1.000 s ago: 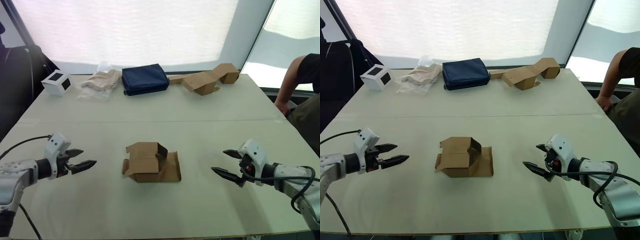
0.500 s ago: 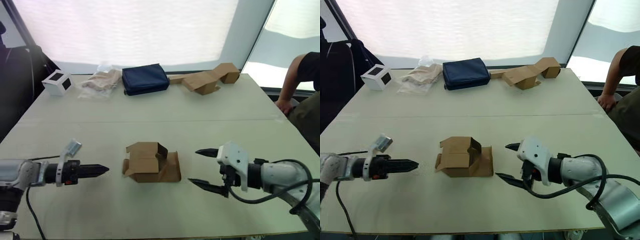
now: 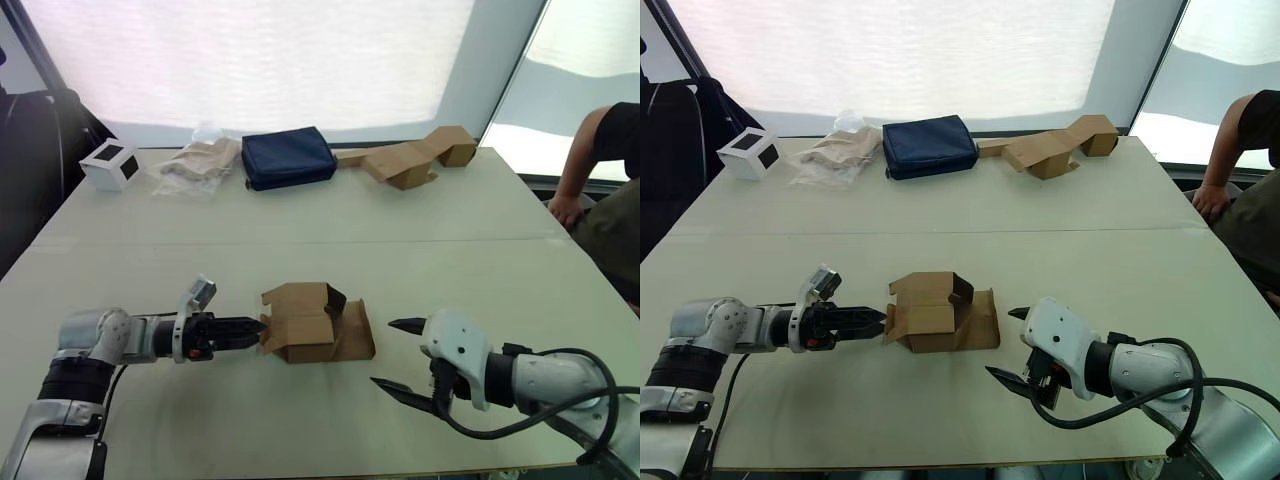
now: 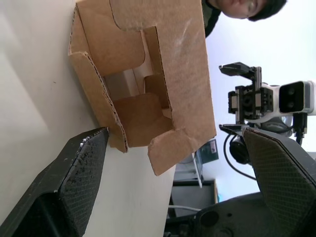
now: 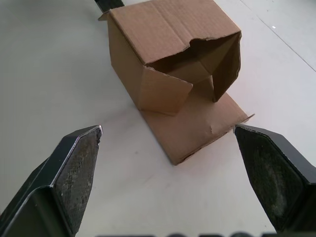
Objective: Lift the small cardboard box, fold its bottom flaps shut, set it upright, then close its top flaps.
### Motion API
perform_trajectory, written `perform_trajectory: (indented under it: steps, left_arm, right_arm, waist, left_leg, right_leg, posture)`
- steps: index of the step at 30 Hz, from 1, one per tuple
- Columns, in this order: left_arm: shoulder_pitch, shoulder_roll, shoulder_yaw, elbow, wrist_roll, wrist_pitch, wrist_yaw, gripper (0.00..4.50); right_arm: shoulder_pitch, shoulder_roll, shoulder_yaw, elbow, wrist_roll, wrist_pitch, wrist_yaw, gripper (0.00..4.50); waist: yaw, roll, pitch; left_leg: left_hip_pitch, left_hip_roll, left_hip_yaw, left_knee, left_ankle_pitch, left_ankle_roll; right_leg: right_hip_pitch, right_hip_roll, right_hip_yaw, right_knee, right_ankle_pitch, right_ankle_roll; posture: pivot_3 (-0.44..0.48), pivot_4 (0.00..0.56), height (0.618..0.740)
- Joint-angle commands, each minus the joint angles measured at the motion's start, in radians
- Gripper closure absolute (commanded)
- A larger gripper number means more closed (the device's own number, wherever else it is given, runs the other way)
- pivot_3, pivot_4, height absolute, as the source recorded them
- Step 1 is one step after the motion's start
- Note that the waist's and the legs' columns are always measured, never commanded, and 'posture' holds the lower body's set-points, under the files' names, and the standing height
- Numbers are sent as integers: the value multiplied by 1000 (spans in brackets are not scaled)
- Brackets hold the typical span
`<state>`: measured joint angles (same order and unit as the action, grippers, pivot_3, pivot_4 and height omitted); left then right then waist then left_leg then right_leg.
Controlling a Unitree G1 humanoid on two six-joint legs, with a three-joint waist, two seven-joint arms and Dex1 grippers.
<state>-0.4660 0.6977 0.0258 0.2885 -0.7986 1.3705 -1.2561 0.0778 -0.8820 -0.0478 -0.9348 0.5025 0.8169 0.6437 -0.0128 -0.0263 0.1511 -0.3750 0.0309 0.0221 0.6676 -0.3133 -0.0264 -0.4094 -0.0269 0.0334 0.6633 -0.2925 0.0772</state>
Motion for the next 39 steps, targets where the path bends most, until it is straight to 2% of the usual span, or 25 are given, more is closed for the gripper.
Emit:
perform_trajectory:
  steps: [1,7,11,25,39]
  left_arm:
    - [-9,38,8,-47,-19,-10,-19,50]
    - [11,154,5,-53,-17,-28,-87,50]
    - [-7,158,6,-31,-28,-22,-105,50]
    - [-90,-7,-77,76,22,-72,-79,50]
    - [-150,-136,-66,83,11,-40,-6,50]
  right_arm:
    - [21,-7,-11,-18,-19,-34,2,0]
    - [65,-3,-14,-4,-44,-76,13,0]
    - [67,-1,-8,2,-51,-92,19,0]
    - [-39,3,-2,10,-36,-43,12,0]
    - [30,-4,-66,-67,7,5,-2,0]
  waist:
    - [0,0,0]
    - [-1,0,0]
    - [2,0,0]
    - [1,0,0]
    - [2,0,0]
  left_leg:
    - [0,0,0,0,0,0]
    - [0,0,0,0,0,0]
    - [0,0,0,0,0,0]
    - [0,0,0,0,0,0]
    - [0,0,0,0,0,0]
  right_leg:
    - [0,0,0,0,0,0]
    - [0,0,0,0,0,0]
    - [0,0,0,0,0,0]
    - [0,0,0,0,0,0]
    - [0,0,0,0,0,0]
  posture:
    - [0,150,740]
    - [0,150,740]
    - [0,150,740]
    - [0,150,740]
    - [0,150,740]
